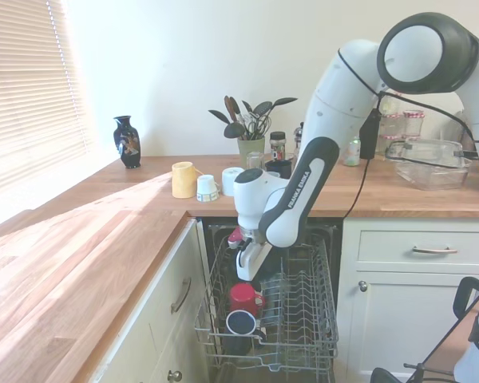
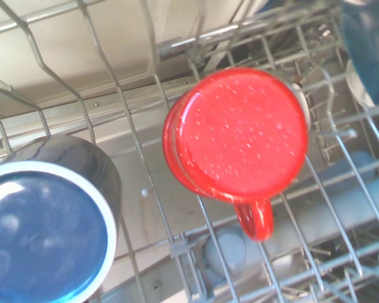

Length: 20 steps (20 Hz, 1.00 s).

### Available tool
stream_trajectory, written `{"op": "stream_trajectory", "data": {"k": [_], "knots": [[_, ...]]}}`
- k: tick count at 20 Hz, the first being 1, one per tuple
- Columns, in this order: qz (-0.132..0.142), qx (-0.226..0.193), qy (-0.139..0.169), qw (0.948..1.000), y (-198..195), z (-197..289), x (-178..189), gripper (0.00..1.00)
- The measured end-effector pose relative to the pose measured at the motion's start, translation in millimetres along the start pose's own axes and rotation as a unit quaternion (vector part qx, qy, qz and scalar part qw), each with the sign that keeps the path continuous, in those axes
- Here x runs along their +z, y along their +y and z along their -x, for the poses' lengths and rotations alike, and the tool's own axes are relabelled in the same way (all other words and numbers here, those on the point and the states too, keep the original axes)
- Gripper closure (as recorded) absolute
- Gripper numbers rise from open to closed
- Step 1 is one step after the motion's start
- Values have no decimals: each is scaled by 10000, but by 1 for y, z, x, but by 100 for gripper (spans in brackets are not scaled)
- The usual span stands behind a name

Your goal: Move a mug from dishwasher to table

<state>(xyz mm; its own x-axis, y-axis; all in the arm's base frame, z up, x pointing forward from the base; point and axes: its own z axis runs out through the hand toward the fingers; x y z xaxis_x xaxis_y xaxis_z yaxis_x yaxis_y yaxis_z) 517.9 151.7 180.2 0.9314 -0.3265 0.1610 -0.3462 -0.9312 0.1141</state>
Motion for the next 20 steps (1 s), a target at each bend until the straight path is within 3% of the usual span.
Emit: {"op": "stream_trajectory", "data": {"k": [9,20], "knots": [[22,-494,154,9987,17,-23,50,0],[-43,-926,81,9957,-8,-15,64,0]]}}
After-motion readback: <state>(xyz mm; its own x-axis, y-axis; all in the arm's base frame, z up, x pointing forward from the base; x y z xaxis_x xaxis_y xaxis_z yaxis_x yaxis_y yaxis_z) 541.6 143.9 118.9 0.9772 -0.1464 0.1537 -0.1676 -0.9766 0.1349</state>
